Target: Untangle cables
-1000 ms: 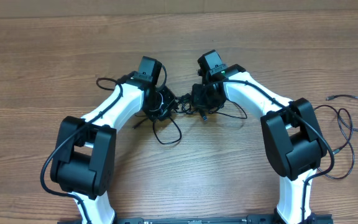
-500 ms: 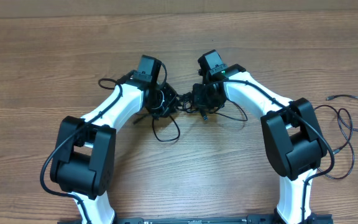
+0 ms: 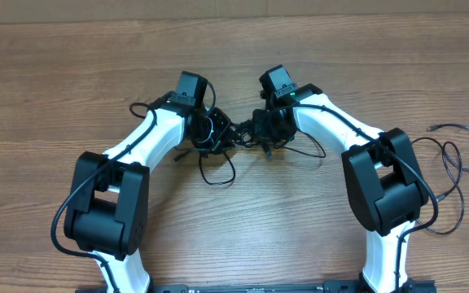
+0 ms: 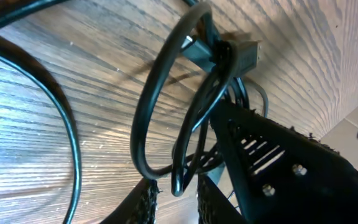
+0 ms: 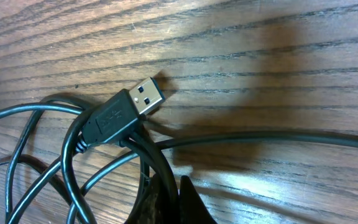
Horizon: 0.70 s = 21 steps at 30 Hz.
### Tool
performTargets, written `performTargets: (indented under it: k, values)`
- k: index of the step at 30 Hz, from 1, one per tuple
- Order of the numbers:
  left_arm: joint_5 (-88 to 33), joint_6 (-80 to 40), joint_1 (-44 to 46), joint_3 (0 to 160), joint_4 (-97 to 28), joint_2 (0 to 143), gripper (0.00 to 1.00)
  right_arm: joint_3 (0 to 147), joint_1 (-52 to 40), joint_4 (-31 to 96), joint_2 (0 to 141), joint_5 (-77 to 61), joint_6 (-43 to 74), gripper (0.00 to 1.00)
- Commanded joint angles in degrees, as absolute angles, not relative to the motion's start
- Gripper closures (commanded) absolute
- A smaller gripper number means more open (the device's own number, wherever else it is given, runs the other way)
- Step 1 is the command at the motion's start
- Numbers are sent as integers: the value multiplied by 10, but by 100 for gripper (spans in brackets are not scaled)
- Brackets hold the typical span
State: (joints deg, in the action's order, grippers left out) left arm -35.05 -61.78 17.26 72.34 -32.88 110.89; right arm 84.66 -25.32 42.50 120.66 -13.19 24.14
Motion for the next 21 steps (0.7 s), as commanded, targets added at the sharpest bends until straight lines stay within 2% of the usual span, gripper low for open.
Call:
performTargets:
  k: [1,7,16,21]
  values:
    - [-366,-617,176,754,-329,1094,76,846,-256,423,1207,-129,242,96]
    - [-363,-612,178,768,-354,1094,74,846,-256,423,1207,-129,242,96]
    - [-223,-583,189,766,-400,1094,69,846,-256,423,1207,-129,243,95]
    - [-286,-592,182,766,-352,1094,73,846,-256,423,1207,-129,242,95]
